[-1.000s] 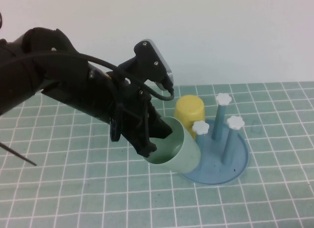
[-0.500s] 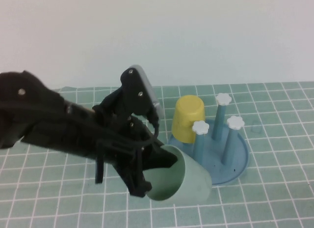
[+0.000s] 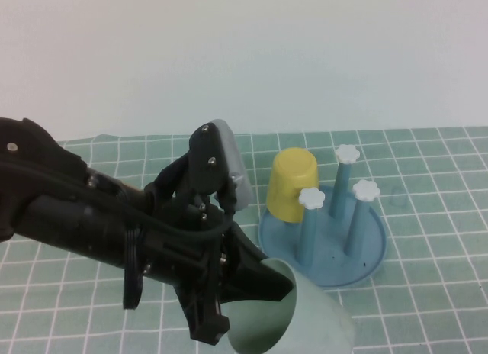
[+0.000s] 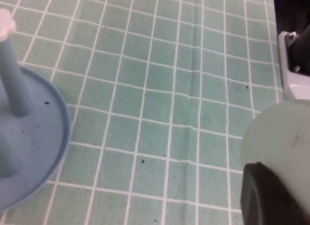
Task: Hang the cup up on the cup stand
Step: Adjust the cup with two arms
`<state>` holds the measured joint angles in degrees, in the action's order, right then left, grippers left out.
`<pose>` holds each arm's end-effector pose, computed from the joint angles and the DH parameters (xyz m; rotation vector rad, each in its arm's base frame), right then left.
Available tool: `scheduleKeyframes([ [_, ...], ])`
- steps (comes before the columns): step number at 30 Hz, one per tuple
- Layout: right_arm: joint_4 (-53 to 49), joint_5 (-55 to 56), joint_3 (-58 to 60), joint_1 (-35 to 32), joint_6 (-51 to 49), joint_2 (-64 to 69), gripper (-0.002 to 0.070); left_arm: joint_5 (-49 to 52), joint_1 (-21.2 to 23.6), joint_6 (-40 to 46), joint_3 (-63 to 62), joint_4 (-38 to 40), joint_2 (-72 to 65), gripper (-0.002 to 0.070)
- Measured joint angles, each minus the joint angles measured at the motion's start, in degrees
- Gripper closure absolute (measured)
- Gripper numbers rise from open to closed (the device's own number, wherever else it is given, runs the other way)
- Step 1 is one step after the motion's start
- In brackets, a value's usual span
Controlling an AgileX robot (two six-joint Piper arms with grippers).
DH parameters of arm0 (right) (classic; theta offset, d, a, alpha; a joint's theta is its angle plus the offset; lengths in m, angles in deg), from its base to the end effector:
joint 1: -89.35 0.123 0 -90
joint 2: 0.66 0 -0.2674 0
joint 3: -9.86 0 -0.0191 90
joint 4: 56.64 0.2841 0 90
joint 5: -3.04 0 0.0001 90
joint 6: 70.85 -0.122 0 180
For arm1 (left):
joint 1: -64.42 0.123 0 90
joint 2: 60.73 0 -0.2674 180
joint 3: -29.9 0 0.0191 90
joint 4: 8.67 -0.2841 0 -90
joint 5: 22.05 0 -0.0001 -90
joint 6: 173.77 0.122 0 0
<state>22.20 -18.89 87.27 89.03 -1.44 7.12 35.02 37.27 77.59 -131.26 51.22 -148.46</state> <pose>0.1303 0.0441 0.2027 -0.1750 1.5697 0.4062 0.2407 -0.2231 0.2593 1.3732 1.9208 -0.9993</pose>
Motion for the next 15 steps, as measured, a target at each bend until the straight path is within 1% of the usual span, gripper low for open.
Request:
scheduleKeyframes([
  [2, 2.81, -4.49, -1.91, 0.0, 10.08, 0.0, 0.0678, 0.0, 0.0, -0.67, 0.0, 0.21, 0.0, 0.0663],
  [3, 3.18, -6.56, -3.44, 0.0, 13.55, 0.0, 0.0678, 0.0, 0.0, -1.22, 0.0, 0.42, 0.0, 0.0663],
  [5, 2.88, -8.41, -6.59, 0.0, 15.92, 0.0, 0.0678, -0.74, 0.0, -1.45, 0.0, 1.32, 0.0, 0.0663],
  [7, 1.02, -7.83, -10.56, 0.0, 14.04, 0.4, 0.0678, -1.65, 0.0, -1.45, 0.0, 2.82, 0.0, 0.0664],
  [11, -4.86, -4.68, -18.48, 0.0, 6.53, 5.9, 0.0678, -1.92, 0.0, -1.7, 0.0, 5.69, 0.0, 0.0664],
  [15, -7.05, -4.11, -24.91, 1.54, 3.87, 12.95, 0.0678, -1.92, 0.0, -2.74, 0.0, 7.54, 0.0, 0.0664],
])
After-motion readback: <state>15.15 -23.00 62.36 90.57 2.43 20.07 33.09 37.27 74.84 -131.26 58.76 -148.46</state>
